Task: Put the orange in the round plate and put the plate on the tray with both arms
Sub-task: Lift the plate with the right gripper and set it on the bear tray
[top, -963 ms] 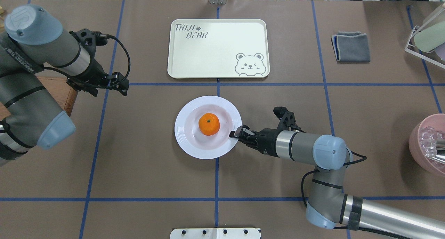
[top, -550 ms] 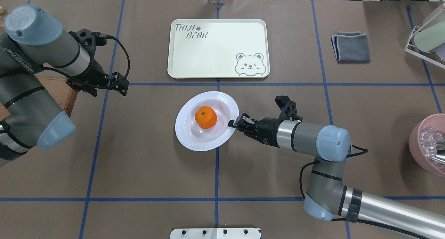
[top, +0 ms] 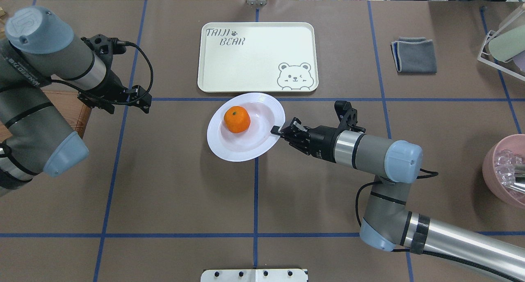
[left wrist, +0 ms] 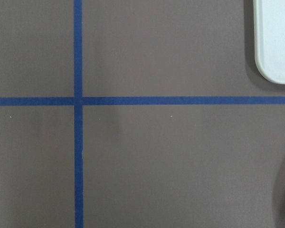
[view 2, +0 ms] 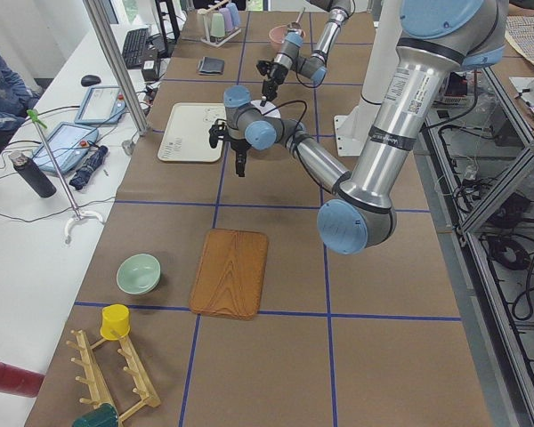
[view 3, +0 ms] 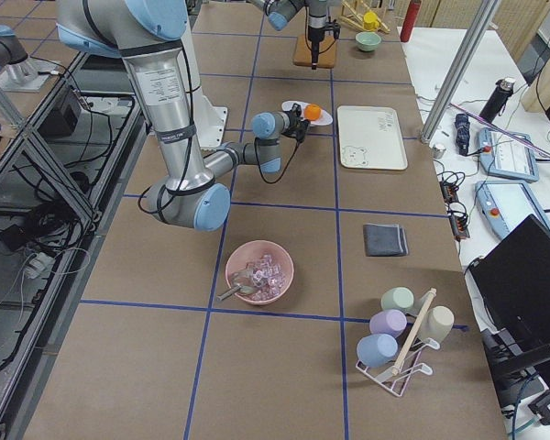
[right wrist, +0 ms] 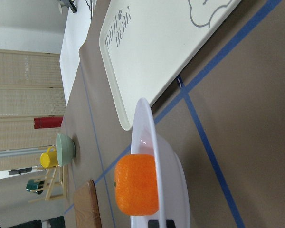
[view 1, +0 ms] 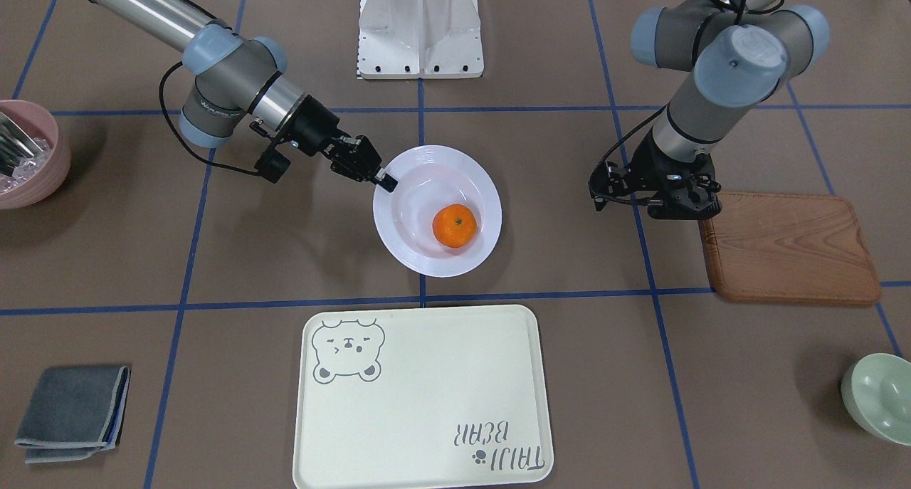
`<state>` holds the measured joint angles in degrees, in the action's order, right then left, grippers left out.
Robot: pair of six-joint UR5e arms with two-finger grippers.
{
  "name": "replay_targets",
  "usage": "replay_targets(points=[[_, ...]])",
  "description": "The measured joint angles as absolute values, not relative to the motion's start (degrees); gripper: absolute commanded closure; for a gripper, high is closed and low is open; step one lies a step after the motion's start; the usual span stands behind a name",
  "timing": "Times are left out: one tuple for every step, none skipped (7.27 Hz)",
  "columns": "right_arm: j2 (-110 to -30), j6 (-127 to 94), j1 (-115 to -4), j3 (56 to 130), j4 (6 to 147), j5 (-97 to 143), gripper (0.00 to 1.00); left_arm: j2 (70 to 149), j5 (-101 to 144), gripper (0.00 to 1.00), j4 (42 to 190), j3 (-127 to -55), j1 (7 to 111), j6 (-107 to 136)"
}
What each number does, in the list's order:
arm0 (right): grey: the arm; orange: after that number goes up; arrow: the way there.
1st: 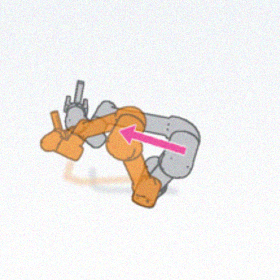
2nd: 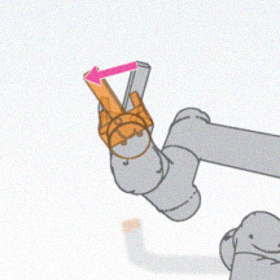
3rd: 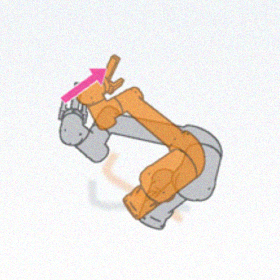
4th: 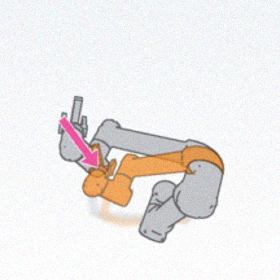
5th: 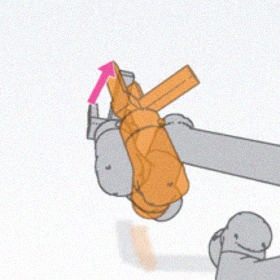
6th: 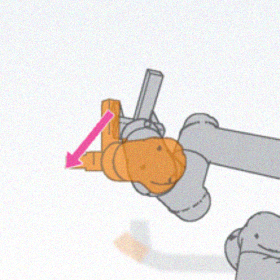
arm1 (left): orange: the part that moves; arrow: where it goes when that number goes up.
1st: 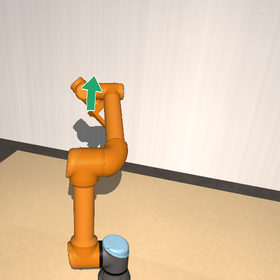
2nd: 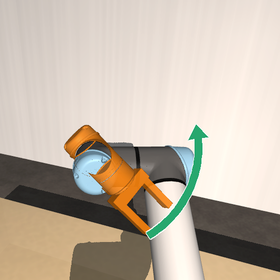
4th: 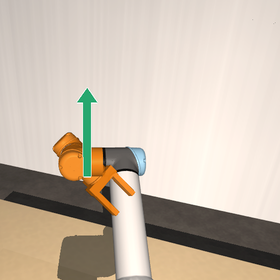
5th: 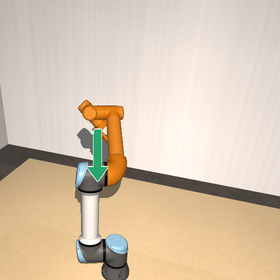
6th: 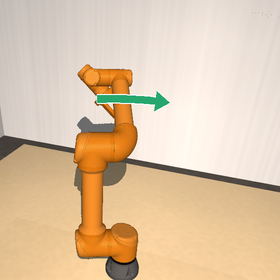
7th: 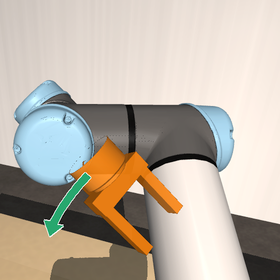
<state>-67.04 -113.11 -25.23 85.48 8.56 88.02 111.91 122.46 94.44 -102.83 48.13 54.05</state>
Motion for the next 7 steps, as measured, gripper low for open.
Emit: replay_targets(points=[[-66.6, -115.2, -25.2, 85.2, 7.9, 84.6, 1.00, 111.9, 122.5, 0.02, 94.4, -102.9, 48.2, 54.1], [-65.0, -117.7, -25.1, 83.6, 7.7, 80.5, 1.00, 111.9, 122.5, 0.02, 94.4, -102.9, 48.2, 54.1], [-62.0, -121.3, -25.1, 79.8, 8.0, 75.5, 1.00, 111.8, 122.5, 0.02, 94.4, -103.0, 48.2, 54.2], [-57.7, -125.5, -25.4, 74.5, 9.9, 70.2, 1.00, 111.6, 122.5, 0.02, 94.4, -103.1, 48.2, 54.2], [-53.4, -129.6, -26.4, 70.8, 15.3, 66.9, 1.00, 111.2, 122.4, 0.02, 94.4, -103.2, 48.2, 54.2], [-49.9, -133.1, -27.9, 69.1, 22.0, 65.1, 1.00, 111.0, 122.4, 0.02, 94.5, -103.3, 48.1, 54.2], [-47.5, -136.4, -29.0, 67.6, 27.3, 63.5, 1.00, 110.9, 122.3, 0.02, 94.5, -103.6, 48.1, 54.2]])
